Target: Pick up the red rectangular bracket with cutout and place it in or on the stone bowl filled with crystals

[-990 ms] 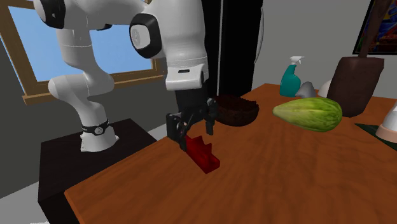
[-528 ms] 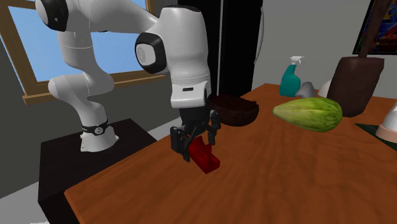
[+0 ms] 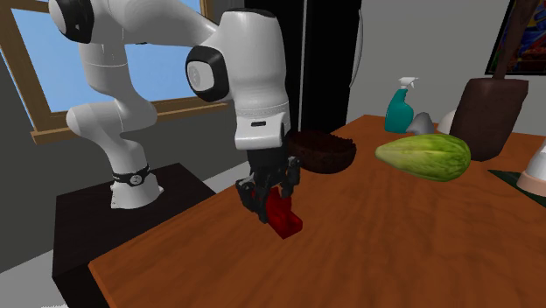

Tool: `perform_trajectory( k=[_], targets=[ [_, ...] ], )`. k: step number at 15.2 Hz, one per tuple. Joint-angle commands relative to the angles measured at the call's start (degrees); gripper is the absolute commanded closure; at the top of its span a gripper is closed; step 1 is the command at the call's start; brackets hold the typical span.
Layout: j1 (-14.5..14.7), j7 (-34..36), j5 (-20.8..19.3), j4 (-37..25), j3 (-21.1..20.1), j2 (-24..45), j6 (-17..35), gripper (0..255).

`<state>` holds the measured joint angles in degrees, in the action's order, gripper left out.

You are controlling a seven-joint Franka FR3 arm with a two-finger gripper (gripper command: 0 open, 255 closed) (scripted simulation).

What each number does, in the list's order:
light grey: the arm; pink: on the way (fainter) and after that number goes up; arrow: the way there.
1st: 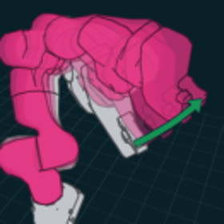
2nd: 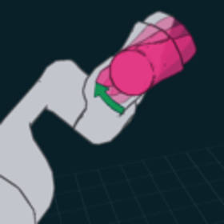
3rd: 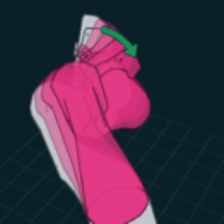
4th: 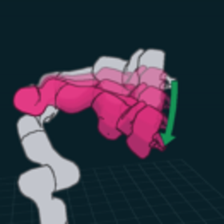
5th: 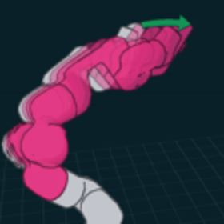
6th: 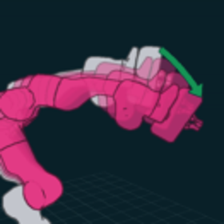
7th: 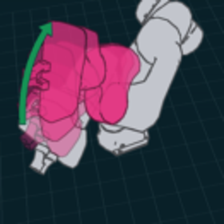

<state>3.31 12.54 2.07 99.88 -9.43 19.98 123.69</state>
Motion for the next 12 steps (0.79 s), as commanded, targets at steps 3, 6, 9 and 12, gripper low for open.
perform_trajectory(
  k=[3, 6, 9, 12],
  targets=[
    [0.01, 0.01, 0.00, 0.01, 0.00, -0.01, 0.00, 255],
    [0.00, 0.01, 0.00, 0.04, 0.00, -0.03, 0.01, 255],
    [0.00, 0.00, 0.00, 0.00, 0.00, 0.01, 0.01, 255],
    [-0.04, 0.07, 0.09, -1.15, -0.04, -0.85, -1.99, 255]
  ],
)
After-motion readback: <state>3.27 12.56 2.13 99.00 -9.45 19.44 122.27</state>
